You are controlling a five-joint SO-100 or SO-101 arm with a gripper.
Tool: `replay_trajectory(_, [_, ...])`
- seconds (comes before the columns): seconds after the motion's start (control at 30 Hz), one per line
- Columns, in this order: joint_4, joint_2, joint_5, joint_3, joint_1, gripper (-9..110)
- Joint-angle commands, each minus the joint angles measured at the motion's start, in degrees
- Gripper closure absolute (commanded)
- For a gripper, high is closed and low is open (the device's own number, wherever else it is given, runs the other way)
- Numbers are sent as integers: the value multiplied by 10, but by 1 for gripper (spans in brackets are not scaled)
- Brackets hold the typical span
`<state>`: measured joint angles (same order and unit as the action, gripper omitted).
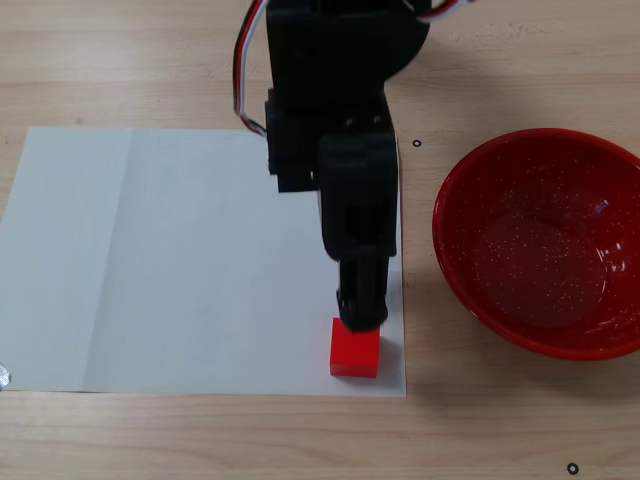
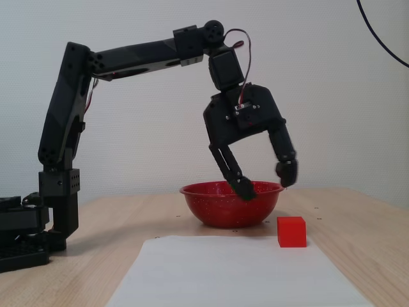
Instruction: Grasp the red cube and put it in the red bowl.
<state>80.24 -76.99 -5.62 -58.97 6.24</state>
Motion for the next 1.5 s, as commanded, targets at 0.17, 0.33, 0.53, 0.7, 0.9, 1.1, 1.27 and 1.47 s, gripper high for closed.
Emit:
replay_trajectory(0.17, [-46, 3, -18, 86, -2, 61])
replay_trajectory(0.33, [-66, 27, -23, 104, 0, 55])
replay_trajectory(0.53, [-73, 65, -25, 134, 7, 53])
replay_trajectory(0.7, [-93, 97, -28, 154, 7, 55])
replay_trajectory(0.9, [-105, 131, -23, 181, 7, 55])
replay_trajectory(1.1, [-105, 164, -23, 213, 7, 55])
replay_trajectory(1.27, [-106, 182, -24, 224, 7, 55])
replay_trajectory(1.47, [-106, 196, -25, 229, 7, 56])
